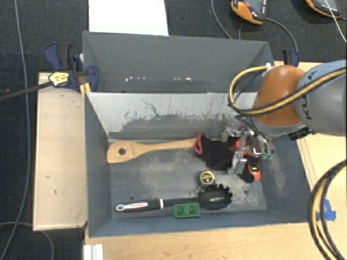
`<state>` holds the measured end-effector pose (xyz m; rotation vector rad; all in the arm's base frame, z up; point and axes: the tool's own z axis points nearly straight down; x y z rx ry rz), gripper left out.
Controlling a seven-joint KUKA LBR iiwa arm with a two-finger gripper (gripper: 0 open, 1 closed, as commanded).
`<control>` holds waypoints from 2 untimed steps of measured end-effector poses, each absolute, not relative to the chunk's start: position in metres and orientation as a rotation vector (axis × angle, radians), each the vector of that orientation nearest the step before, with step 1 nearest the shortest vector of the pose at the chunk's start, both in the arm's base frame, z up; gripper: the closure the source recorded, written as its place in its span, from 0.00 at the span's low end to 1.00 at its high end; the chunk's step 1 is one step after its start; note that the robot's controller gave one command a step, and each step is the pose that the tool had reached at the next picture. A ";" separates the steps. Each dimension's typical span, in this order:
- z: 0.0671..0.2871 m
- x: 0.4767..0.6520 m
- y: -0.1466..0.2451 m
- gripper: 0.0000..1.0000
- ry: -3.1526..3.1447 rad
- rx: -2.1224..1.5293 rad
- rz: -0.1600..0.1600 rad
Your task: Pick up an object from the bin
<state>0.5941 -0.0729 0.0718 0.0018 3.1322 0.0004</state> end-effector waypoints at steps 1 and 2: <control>0.072 0.592 -0.063 0.00 3.121 0.207 -0.001; 0.073 0.595 -0.070 1.00 3.125 0.028 0.001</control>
Offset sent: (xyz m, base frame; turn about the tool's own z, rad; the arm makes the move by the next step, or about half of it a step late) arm -0.0008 0.0015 -0.0001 0.0121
